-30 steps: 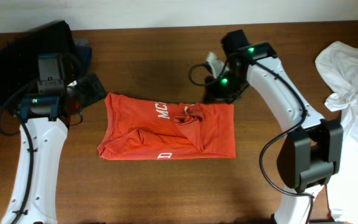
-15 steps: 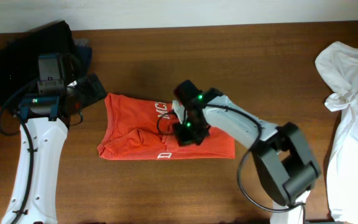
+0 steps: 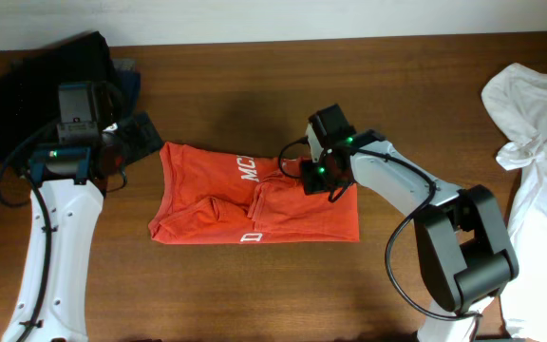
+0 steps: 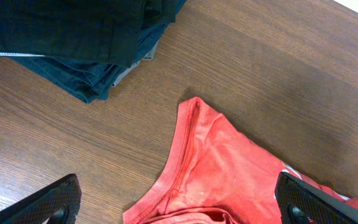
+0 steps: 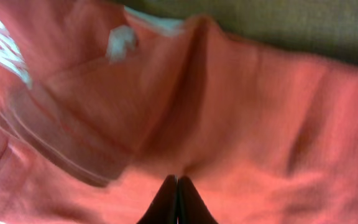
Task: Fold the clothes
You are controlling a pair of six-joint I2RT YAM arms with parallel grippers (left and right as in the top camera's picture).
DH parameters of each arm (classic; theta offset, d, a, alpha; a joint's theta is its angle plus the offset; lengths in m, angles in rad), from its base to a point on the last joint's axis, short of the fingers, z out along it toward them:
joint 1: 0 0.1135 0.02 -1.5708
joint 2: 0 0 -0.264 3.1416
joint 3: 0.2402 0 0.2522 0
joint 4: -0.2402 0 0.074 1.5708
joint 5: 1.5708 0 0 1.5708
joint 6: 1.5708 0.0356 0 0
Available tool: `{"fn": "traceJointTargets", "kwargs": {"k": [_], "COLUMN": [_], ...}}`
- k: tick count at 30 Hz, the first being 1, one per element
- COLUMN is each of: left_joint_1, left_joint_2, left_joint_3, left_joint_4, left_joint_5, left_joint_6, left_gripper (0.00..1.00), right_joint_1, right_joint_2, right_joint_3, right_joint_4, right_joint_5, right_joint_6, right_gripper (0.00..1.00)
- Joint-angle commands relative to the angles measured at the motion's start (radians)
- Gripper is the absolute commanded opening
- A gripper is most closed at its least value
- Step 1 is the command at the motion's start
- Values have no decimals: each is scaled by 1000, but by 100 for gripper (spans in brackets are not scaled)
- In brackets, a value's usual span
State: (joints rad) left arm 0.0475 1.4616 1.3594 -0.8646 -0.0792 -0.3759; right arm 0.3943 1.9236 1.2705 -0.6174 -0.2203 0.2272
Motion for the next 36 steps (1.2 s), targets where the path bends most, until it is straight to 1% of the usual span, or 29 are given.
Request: {"fn": "traceJointTargets", "kwargs": {"k": [1,2,3,4,6,8,11,13,14,17,19,20,22,23,25,28,29,30,31,32,34,36], "left_joint_1": [3,3,3,3,3,3,3,3,3,3,3,3,3,3,3,3,3,3,3,3,3,3], "left_joint_2": [-5,-5,-5,-5,-5,-5,-5,-5,-5,-5,-5,-5,-5,-5,-5,-5,-5,-5,-5,-5,-5,-5], "left_joint_3": [3,3,3,3,3,3,3,3,3,3,3,3,3,3,3,3,3,3,3,3,3,3], "left_joint_4": [2,2,2,2,2,2,2,2,2,2,2,2,2,2,2,3,2,2,2,2,2,2], "left_joint_5": [0,0,0,0,0,0,0,0,0,0,0,0,0,0,0,0,0,0,0,0,0,0], "left_joint_6": [-5,-5,-5,-5,-5,-5,-5,-5,-5,-5,-5,-5,-5,-5,-5,-5,-5,-5,-5,-5,-5,-5], "left_gripper": [99,99,100,99,99,99,99,99,99,99,99,99,99,99,99,99,99,99,99,99,99,99], "right_joint_1": [5,5,5,5,-4,-34,-34,-12,8,40,58,64,64,64,59,22,11,11,22,38,85,125], "right_joint_2": [2,2,2,2,0,0,4,13,26,47,48,48,48,48,42,-34,-55,-56,-42,-24,39,122], "right_joint_3": [0,0,0,0,8,37,38,7,-19,-24,-24,-24,-23,-23,-18,48,61,60,58,57,57,57], "right_joint_4": [126,183,219,261,266,200,16,3,51,164,209,252,406,457,510,473,418,317,252,218,211,268], "right_joint_5": [-16,-15,-15,-14,2,-38,-30,-30,-30,-35,-30,-30,-38,-37,-35,-64,-64,-68,-68,-68,-54,-10], "right_joint_6": [16,46,53,63,63,63,62,59,58,63,63,63,63,63,63,63,63,63,63,63,62,63], "right_gripper": [5,8,8,8,4,4,4,4,4,4,4,4,4,4,5,6,4,4,4,4,4,4]}}
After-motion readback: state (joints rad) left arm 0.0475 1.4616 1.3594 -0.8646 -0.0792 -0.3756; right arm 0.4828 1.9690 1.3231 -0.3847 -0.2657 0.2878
